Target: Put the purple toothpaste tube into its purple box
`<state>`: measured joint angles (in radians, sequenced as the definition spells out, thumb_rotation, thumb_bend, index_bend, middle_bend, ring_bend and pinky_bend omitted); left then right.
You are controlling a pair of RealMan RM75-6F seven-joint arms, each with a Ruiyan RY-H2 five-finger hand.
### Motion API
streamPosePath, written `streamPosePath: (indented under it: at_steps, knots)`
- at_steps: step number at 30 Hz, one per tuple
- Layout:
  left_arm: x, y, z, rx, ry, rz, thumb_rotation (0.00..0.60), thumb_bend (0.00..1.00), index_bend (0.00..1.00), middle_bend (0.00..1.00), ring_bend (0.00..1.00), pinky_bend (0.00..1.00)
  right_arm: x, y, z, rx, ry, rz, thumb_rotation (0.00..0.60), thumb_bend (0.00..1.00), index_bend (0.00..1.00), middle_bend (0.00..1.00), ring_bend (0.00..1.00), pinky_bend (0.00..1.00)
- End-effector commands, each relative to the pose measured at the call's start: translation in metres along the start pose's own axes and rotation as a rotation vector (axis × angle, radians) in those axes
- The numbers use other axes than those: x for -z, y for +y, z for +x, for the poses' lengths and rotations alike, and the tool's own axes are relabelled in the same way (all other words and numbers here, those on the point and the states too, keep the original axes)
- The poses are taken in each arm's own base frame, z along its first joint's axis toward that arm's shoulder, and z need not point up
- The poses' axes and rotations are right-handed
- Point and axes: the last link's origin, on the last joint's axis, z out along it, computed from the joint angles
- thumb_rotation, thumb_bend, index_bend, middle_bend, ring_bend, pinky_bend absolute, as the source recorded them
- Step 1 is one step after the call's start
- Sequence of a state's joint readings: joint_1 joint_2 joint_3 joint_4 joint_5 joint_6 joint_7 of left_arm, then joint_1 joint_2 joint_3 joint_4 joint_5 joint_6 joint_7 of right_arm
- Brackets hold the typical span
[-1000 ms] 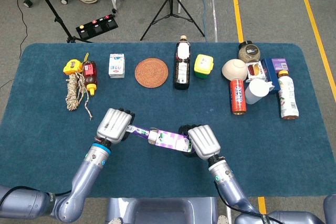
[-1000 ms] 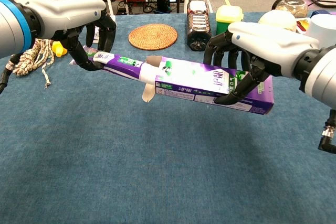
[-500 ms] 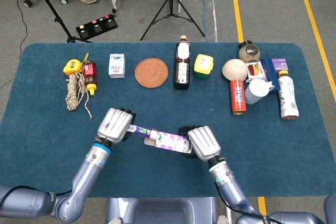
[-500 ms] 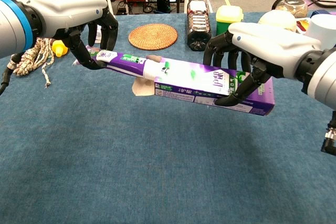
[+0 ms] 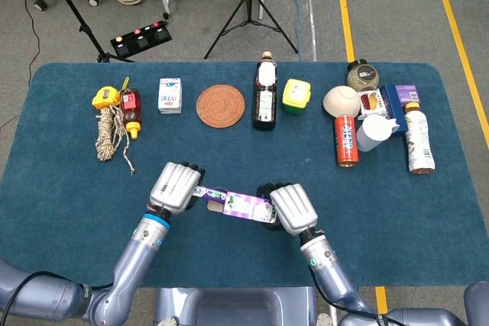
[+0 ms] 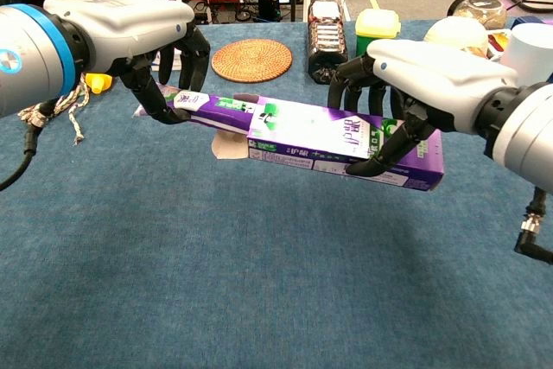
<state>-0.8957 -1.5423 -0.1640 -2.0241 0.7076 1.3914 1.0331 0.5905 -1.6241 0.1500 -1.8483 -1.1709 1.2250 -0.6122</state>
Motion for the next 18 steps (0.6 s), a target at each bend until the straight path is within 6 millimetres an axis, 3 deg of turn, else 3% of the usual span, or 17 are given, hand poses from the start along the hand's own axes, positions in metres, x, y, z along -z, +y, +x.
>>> streamPosePath:
  at_steps: [1,12,14,16,18]
  knots:
    - [0.0,0.006,0.0,0.007,0.0,-0.001,0.6,0.3,0.54,0.47,0.43,0.61,-0.001,-0.002,-0.001,-0.004,0.0,-0.006,0.6,0.34,0.46,0.55,0.53,0.63]
    - [0.003,0.029,-0.005,0.021,0.028,-0.016,0.6,0.29,0.54,0.47,0.43,0.61,-0.002,-0.004,0.001,-0.04,0.008,-0.011,0.6,0.34,0.47,0.55,0.53,0.63]
    - [0.005,0.028,-0.002,0.028,0.035,-0.018,0.6,0.29,0.46,0.42,0.41,0.58,-0.003,-0.001,0.004,-0.051,0.015,-0.016,0.6,0.34,0.47,0.55,0.53,0.63]
    - [0.008,0.026,0.003,0.033,0.056,-0.033,0.6,0.28,0.23,0.26,0.32,0.52,-0.003,0.001,0.006,-0.065,0.021,-0.018,0.6,0.35,0.47,0.55,0.54,0.64]
    - [0.012,0.024,0.009,0.027,0.103,-0.058,0.6,0.27,0.05,0.14,0.27,0.49,-0.003,0.004,0.007,-0.082,0.034,-0.017,0.6,0.37,0.48,0.56,0.54,0.64]
